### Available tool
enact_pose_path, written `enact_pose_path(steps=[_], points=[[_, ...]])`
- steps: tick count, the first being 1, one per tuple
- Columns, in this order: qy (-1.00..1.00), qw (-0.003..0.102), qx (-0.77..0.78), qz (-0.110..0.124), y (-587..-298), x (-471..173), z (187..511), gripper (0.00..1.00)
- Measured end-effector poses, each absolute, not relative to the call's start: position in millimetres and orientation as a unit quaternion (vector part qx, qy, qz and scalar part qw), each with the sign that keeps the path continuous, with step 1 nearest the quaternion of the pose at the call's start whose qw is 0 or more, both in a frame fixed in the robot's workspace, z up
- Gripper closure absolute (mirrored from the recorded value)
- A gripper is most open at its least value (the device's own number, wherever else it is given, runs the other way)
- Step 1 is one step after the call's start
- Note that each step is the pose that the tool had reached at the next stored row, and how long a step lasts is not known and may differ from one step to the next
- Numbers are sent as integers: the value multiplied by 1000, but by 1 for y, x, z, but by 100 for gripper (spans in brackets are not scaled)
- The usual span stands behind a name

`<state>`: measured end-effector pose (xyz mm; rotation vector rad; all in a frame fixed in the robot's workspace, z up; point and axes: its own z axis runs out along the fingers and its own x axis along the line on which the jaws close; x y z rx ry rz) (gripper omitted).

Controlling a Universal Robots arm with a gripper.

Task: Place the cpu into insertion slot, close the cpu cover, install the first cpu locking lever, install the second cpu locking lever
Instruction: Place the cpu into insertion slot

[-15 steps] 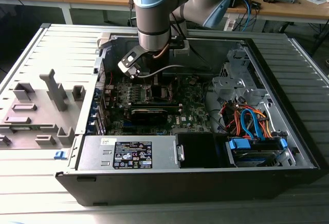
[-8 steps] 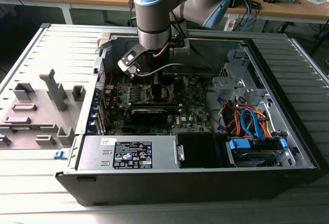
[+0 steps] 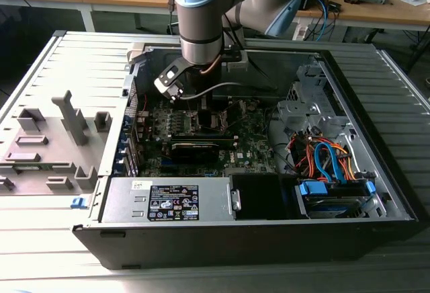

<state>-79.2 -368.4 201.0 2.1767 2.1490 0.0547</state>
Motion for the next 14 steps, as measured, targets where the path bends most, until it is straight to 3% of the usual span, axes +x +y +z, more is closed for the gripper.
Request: enact_pose_path(steps=[14], points=[[706, 41, 707, 18, -365, -79, 203, 38]])
